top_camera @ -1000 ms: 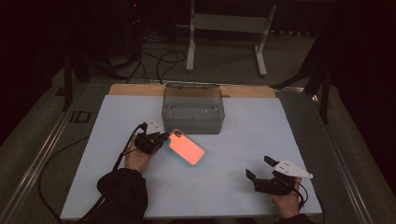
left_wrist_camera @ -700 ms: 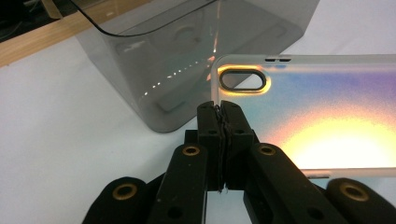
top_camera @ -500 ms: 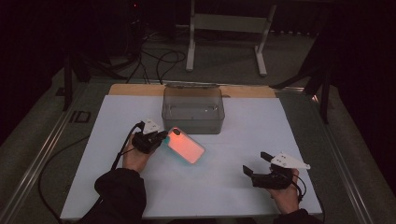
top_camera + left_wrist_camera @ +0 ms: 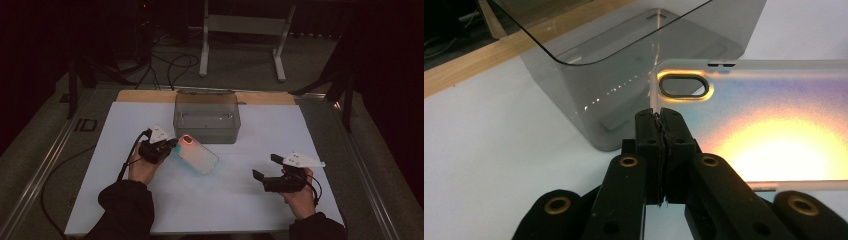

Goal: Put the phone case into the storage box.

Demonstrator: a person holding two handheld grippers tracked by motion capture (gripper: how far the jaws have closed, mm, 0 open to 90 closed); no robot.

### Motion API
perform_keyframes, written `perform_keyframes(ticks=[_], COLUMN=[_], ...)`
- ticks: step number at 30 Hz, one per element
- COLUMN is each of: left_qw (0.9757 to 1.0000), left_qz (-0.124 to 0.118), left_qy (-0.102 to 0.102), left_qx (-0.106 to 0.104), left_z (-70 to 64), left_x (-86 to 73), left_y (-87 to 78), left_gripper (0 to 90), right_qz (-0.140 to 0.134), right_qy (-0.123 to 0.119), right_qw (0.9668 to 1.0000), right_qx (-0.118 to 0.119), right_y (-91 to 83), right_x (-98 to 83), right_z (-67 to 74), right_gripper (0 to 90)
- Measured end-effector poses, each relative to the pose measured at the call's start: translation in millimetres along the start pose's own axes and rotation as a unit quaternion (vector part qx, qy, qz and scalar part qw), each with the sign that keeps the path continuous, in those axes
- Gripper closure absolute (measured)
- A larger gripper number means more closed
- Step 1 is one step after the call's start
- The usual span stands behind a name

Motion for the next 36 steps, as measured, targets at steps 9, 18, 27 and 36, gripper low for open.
perform_keyframes(ticks=[9, 18, 27, 36], left_qw=[0.9999, 0.9999, 0.9995, 0.9991], left_qz=[-0.008, -0.014, -0.027, -0.035], left_qy=[0.006, 0.008, 0.014, 0.023], left_qx=[0.000, -0.002, -0.004, -0.008], left_z=[-0.1, -0.4, -3.0, -8.4], left_x=[4.3, 7.4, 12.0, 16.9], left_y=[-5.8, -7.7, -10.4, -12.7], left_gripper=[88.9, 88.9, 88.9, 88.8], right_qz=[0.012, 0.030, 0.035, 0.049], right_qy=[-0.005, -0.003, -0.001, -0.004], right_qw=[0.9998, 0.9991, 0.9989, 0.9979], right_qx=[0.015, 0.031, 0.032, 0.042], right_y=[12.1, 19.3, 27.1, 35.2], right_x=[15.3, 28.5, 33.6, 44.5], right_z=[6.2, 8.8, 10.8, 17.5], right_gripper=[7.8, 7.8, 7.8, 8.3])
Point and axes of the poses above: each handheld gripper's, and its own axes: y roughly forward along the jaws, x roughly out of its top, z roughly to its left, the point moved 2 cm from there along y, roughly forward along the jaws, and after that the axes turned 1 degree about y, right-handed, at the moved point
